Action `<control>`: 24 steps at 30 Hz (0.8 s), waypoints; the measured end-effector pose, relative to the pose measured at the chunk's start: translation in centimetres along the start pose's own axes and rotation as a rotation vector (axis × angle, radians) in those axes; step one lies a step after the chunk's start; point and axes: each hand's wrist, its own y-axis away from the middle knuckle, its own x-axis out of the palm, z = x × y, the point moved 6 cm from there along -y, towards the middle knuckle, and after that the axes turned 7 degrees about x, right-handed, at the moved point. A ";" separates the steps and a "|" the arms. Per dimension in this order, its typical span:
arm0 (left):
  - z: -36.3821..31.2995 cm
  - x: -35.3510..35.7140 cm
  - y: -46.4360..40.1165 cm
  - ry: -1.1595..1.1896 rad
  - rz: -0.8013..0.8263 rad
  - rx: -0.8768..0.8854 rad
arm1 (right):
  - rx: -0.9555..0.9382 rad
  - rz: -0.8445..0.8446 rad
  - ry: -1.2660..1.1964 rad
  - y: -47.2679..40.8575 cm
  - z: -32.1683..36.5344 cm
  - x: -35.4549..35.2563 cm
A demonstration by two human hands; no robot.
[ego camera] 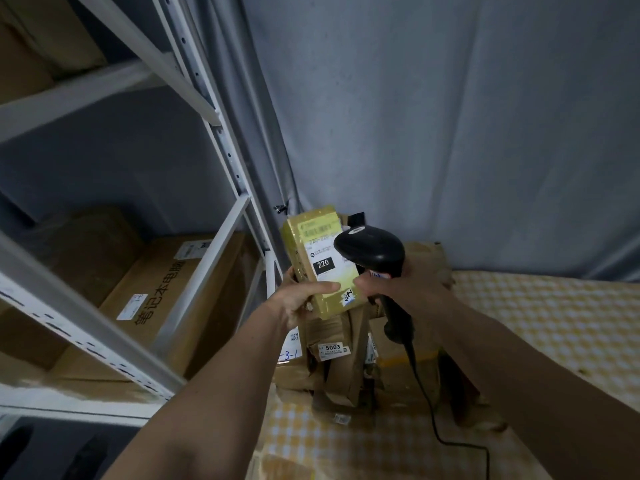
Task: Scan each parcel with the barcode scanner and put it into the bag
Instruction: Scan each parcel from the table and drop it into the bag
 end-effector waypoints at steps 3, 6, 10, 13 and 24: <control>0.3 1.4 0.4 -0.131 0.140 -0.079 | 0.015 -0.166 -0.107 0.3 -0.9 -1.4; 1.5 3.6 0.1 -0.201 0.257 -0.133 | 0.072 -0.318 -0.240 1.3 -2.9 -3.1; 3.2 7.9 1.0 -0.274 0.374 -0.166 | 0.117 -0.470 -0.314 4.3 -5.7 -6.1; 4.4 11.4 2.4 -0.307 0.437 -0.201 | 0.157 -0.573 -0.361 7.3 -7.4 -8.9; 9.9 29.3 10.6 -0.467 0.614 -0.241 | 0.180 -0.923 -0.446 25.5 -12.7 -22.8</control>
